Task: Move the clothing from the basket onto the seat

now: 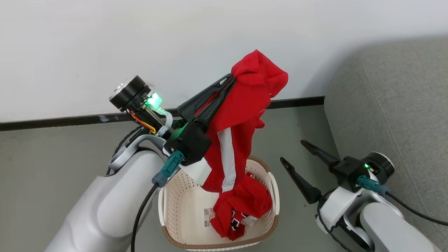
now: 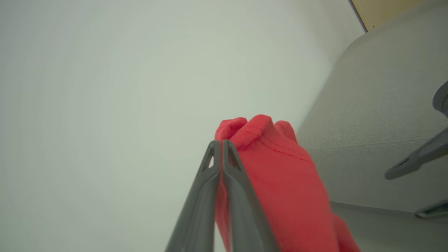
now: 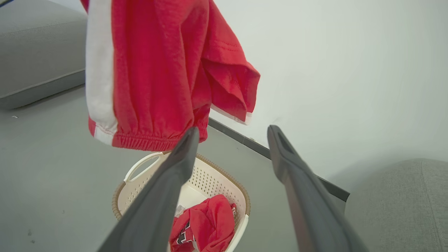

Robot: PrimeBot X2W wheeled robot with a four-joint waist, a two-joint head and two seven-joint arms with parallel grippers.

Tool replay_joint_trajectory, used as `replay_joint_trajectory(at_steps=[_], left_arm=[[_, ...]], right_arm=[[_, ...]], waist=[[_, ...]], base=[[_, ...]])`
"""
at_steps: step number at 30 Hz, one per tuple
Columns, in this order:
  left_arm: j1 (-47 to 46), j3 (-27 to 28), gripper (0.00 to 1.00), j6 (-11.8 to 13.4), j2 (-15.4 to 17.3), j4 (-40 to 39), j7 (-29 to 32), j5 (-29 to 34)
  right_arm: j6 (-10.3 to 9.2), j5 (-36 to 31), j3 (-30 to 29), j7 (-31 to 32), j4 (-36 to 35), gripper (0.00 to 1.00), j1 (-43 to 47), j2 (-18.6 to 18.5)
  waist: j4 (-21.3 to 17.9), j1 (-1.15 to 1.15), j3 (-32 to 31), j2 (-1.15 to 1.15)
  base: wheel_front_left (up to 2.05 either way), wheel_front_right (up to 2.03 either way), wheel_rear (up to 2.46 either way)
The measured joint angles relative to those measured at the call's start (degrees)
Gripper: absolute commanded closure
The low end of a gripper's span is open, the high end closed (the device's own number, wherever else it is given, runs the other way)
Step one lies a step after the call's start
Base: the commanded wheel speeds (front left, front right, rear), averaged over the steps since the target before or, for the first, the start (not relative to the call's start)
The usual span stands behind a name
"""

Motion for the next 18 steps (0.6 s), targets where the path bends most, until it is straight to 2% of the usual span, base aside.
replay_joint_trajectory(at_steps=[7,18], left_arm=[[0.0,-1.2,1.0,-0.5,-0.6,-0.1,0.5,-1.4],[0.0,-4.0,1.0,-1.6,-2.3,-1.5,1.8,-2.3]], right_arm=[[0.0,3.0,6.8,0.0,2.4,0.0,-3.8,-1.0],[0.0,12.3,18.2,0.4,6.7,0.0,-9.2,-0.5]], waist=[[0.2,0.0,-3.0,0.02],[1.7,0.0,-5.9,0.02]], base=[[0.0,0.0,0.0],[0.0,0.0,0.0]])
